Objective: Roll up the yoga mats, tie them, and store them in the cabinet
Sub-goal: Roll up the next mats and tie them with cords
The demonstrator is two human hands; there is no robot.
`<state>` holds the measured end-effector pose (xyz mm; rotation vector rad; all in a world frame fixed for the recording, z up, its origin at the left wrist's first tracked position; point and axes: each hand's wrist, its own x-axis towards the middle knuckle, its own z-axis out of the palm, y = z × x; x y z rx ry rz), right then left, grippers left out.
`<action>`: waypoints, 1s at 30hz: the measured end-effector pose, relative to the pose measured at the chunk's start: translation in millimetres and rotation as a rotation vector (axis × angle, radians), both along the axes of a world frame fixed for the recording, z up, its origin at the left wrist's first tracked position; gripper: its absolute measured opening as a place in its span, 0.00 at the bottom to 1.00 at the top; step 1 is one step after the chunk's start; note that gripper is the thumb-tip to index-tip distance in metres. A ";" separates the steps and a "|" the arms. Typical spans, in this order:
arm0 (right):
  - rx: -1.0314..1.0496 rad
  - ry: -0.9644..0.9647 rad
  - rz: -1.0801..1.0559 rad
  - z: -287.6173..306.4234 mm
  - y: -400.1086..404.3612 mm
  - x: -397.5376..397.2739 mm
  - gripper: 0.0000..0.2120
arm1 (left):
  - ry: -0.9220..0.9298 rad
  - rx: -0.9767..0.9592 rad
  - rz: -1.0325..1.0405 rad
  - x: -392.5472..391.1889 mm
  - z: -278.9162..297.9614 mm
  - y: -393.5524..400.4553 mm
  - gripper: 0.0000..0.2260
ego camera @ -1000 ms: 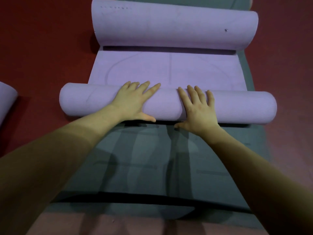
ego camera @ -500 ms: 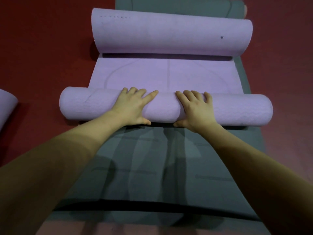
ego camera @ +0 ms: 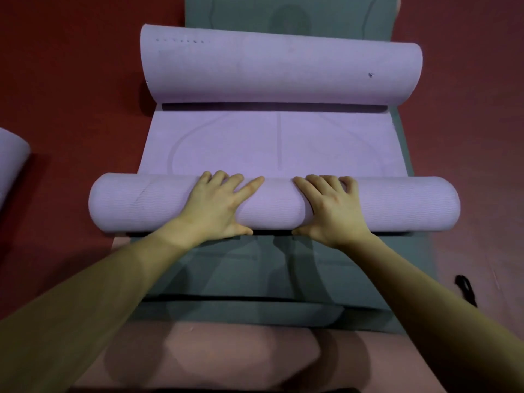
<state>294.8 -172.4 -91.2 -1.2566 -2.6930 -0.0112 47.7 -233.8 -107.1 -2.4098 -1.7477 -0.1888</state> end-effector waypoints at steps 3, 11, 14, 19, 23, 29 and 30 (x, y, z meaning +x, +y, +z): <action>-0.038 -0.016 0.005 4.0 -22.6 8.3 0.46 | -0.026 -0.014 -0.021 6.7 1.7 -21.4 0.49; -0.104 -0.027 0.019 5.8 -56.7 20.6 0.49 | -0.047 -0.091 -0.054 14.5 3.8 -56.7 0.44; -0.113 -0.023 0.044 6.9 -49.7 21.9 0.46 | -0.040 -0.126 -0.089 8.9 6.3 -45.6 0.45; -0.086 0.090 0.006 -1.3 -63.1 22.2 0.33 | 0.015 -0.149 -0.197 0.0 11.6 -24.8 0.44; -0.082 0.023 -0.042 -0.9 -44.8 12.9 0.30 | 0.037 -0.068 -0.177 -2.5 10.5 -25.7 0.36; -0.229 -0.007 -0.141 16.3 -2.2 -5.7 0.35 | -0.002 -0.037 0.147 24.6 6.2 -35.3 0.26; -0.189 0.029 -0.119 16.0 -5.1 -5.7 0.32 | -0.038 -0.077 0.179 26.2 8.6 -29.1 0.27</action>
